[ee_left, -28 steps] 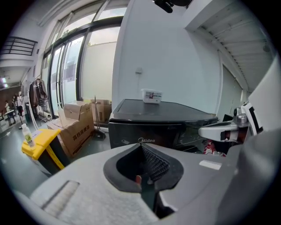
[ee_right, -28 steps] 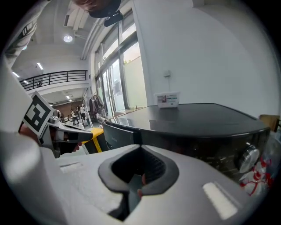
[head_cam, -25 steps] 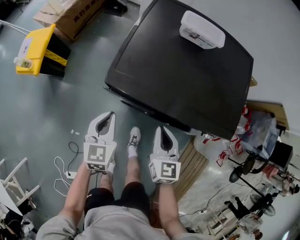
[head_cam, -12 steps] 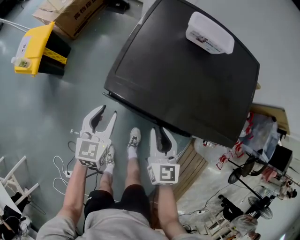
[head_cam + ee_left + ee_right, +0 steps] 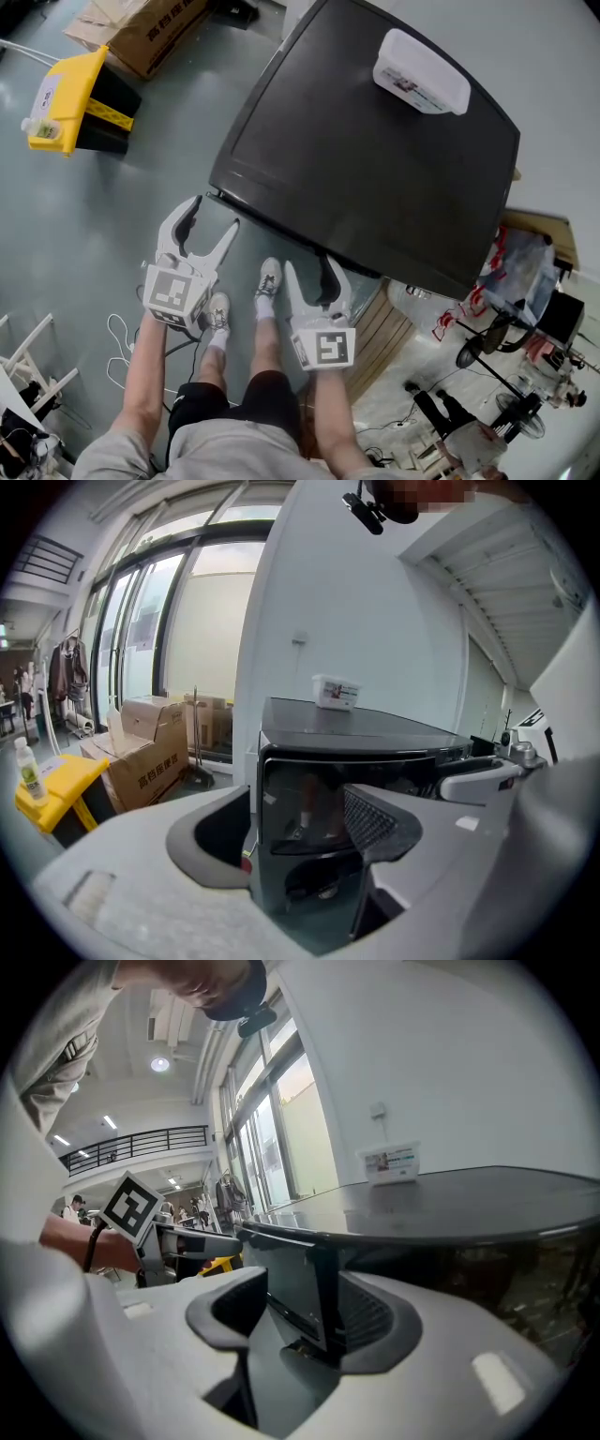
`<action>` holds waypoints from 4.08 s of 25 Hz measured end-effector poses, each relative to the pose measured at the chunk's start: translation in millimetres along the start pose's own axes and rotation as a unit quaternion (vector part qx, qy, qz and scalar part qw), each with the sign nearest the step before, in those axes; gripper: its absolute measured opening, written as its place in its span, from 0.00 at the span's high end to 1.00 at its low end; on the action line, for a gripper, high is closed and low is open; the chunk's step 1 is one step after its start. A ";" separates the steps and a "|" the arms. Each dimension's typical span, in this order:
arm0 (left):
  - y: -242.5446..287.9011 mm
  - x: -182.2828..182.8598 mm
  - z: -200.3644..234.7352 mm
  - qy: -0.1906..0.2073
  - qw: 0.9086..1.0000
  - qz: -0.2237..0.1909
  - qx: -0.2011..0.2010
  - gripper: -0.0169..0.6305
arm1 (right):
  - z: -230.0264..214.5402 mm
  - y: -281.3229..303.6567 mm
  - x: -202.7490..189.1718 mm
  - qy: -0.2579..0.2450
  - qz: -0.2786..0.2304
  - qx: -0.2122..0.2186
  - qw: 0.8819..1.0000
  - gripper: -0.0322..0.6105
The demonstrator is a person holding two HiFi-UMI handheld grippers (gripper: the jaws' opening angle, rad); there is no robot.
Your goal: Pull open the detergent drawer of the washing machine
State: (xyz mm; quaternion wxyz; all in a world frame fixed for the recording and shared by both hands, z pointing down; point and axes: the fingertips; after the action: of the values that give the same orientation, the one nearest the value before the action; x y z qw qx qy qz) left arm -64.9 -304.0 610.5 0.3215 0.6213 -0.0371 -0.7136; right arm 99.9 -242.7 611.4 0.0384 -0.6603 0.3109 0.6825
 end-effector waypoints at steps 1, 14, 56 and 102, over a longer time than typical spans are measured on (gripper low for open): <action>1.2 0.4 0.3 0.001 1.000 0.000 -0.002 0.51 | 1.0 1.5 1.8 -0.001 0.000 0.001 1.000 0.60; 5.7 5.4 -3.4 0.031 0.999 -0.002 -0.036 0.57 | 7.4 9.0 8.7 -0.013 -0.003 0.007 1.000 0.62; -47.7 -25.1 -1.9 0.082 0.995 0.024 -0.060 0.70 | 33.0 -29.3 -20.5 -0.001 0.046 -0.115 0.992 0.80; -186.7 -105.5 -17.0 0.085 0.992 0.032 -0.092 0.70 | 145.9 -137.4 -76.3 0.005 0.048 -0.153 0.987 0.80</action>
State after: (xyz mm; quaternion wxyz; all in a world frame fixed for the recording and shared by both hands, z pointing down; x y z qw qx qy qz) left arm -124.2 -97.2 613.3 0.4022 0.6461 0.0365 -0.6477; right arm 45.0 -35.6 621.1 -0.0975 -0.6464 0.2348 0.7194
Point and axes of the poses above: the fingertips, and each gripper's own axes: y forward along the fingers, z to its left, x out of its top, and after that the axes turned 8 degrees about -y, right-handed
